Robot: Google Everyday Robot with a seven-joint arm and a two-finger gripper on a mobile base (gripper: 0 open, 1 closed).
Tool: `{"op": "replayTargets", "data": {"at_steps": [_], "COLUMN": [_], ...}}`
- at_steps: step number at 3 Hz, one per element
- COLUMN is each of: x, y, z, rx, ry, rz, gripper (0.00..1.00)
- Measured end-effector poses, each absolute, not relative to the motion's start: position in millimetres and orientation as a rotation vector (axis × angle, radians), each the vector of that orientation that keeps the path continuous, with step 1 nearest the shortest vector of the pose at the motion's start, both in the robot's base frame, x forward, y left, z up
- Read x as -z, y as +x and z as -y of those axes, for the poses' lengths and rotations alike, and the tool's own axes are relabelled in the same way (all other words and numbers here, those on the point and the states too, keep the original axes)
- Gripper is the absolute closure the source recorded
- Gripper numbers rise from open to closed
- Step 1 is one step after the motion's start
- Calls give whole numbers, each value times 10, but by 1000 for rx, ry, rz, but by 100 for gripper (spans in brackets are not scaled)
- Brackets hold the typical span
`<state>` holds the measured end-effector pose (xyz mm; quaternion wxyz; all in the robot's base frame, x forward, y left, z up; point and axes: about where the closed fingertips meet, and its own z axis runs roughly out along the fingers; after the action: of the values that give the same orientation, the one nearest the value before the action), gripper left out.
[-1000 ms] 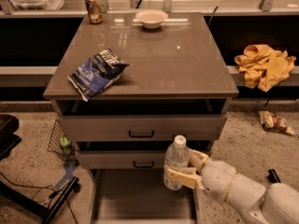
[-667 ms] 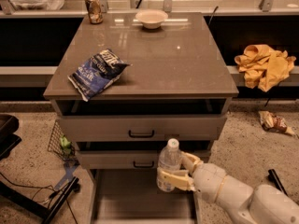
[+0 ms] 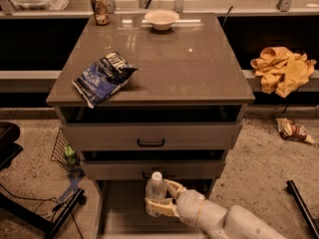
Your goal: Place blue plastic bottle into bottom drawer
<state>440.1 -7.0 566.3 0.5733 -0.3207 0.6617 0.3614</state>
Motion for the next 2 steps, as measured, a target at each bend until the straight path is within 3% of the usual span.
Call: {"op": "replayTargets", "data": {"at_steps": [2], "x": [-4494], "y": [4746], "z": [-563], "rx": [-873], "ry": [-879], "rz": [-1546], "gripper": [100]}}
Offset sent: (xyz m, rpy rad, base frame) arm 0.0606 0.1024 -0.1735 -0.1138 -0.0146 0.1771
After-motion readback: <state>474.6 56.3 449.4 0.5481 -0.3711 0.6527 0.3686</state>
